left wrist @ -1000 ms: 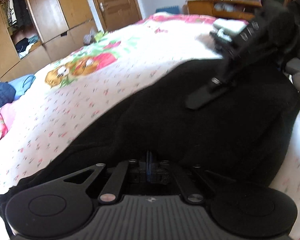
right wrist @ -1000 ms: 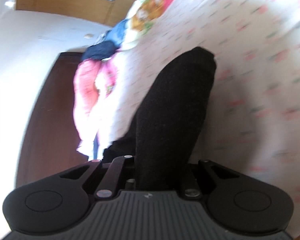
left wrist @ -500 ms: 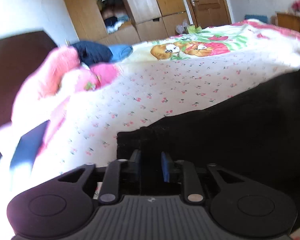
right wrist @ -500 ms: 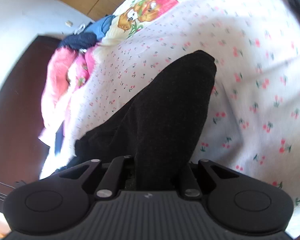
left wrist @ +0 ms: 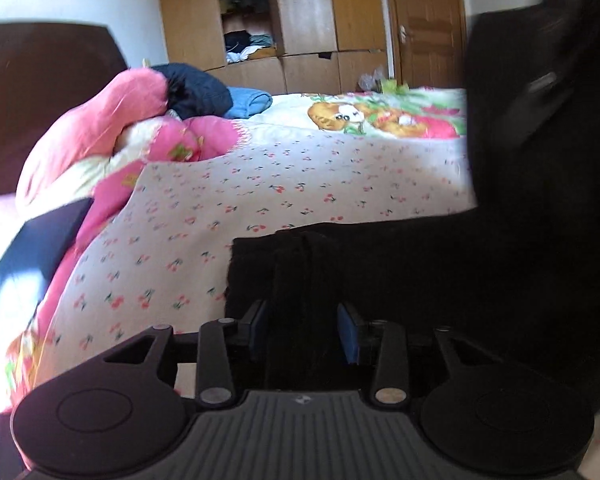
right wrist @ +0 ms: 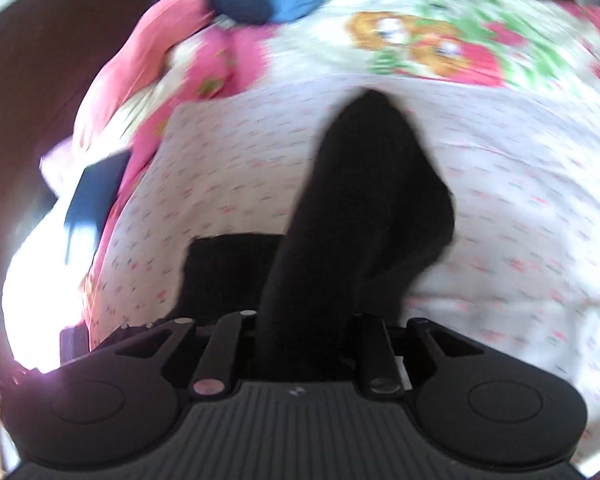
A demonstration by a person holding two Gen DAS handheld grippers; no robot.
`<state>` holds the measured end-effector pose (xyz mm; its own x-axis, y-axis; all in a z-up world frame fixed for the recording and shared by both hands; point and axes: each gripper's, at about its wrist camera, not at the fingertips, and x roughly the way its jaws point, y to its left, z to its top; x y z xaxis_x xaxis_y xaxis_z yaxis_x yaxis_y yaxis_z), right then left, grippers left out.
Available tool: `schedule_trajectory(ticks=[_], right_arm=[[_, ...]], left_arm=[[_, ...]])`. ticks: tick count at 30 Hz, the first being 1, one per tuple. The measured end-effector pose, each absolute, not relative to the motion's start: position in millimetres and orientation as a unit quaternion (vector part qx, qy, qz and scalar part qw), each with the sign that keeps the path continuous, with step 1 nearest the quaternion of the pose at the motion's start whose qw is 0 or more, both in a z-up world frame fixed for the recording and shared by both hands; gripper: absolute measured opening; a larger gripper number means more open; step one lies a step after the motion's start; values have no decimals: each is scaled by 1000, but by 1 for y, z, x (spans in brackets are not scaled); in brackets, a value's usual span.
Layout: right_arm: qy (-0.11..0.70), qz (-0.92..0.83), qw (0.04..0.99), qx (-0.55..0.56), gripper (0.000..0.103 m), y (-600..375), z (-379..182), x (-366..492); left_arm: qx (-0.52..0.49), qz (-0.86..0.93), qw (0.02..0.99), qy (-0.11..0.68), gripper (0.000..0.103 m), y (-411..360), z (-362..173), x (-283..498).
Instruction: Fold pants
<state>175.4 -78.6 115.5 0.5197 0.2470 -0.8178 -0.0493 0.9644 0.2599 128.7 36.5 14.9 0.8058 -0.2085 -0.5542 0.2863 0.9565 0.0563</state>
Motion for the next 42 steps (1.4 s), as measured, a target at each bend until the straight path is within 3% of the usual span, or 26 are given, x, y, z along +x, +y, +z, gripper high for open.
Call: schedule_trajectory(ticks=[2,4,10,16,26,31,37,39,42], right_arm=[[490,92,861,99,43,-43,104,188],[505,104,850,111,46,-15,94,197],[490,168,848,112,45,-1,96,188],[485,134,861,71,48,-30,98,199],[529,195,825,25,55,8,79,227],[505,189,841,-49,55,27,77,231],[527,181,830,-19,57,22,68,243],[532,182,826,-34,59,24,66,245],[537,179,823,-43,59,25,61,246]], left_arm=[[45,-135,948,284,51,52,19,120],[31,-140,947,287,51,63,20,111],[50,-146,940,306,51,80,14,77],[-17,-174,933,314,51,98,31,54],[-108,-198,906,360,53,112,32,58],[-71,-176,915,356,53,117,38,36],[-106,-213,911,337,60,96,50,53],[-92,-202,915,337,73,81,45,64],[-87,-173,911,365,72,65,31,82]])
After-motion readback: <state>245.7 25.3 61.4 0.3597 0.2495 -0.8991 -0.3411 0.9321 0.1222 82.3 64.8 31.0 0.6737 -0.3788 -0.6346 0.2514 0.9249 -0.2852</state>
